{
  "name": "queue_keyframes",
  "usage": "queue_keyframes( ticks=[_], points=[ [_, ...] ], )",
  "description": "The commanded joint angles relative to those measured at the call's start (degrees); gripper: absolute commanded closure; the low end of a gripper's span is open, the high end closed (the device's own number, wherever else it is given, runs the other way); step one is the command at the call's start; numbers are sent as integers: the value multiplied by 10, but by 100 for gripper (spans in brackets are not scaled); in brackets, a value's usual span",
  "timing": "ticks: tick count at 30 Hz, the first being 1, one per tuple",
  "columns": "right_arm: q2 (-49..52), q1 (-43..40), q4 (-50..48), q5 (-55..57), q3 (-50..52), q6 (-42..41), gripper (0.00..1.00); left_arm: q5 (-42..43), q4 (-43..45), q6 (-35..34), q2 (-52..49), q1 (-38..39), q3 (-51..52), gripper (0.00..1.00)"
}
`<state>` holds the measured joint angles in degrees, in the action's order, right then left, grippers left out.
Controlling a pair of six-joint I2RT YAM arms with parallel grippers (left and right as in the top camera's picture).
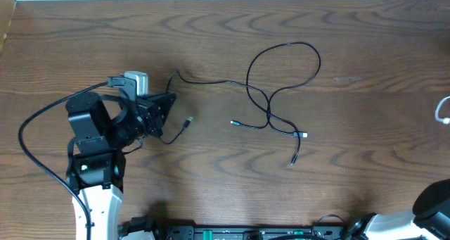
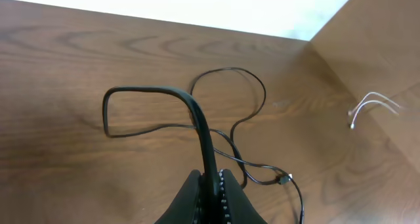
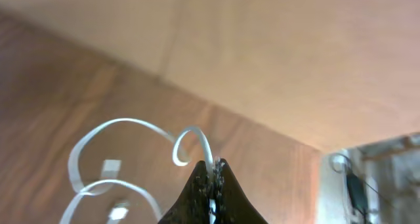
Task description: Untangle cables
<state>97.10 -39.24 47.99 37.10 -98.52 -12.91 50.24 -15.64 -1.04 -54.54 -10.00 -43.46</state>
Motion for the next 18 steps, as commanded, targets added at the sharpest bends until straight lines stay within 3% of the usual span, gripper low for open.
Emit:
queue_keyframes(
  ticks=[1,9,18],
  points=[
    [0,-44,-3,43,-9,2,99,-14,0,15,2,12,0,92],
    [3,-104,3,60,-9,-30,99,-19,0,32,-6,17,0,92],
    [14,-110,7,71,-9,-38,99,-19,18,39,-43,17,0,92]
  ],
)
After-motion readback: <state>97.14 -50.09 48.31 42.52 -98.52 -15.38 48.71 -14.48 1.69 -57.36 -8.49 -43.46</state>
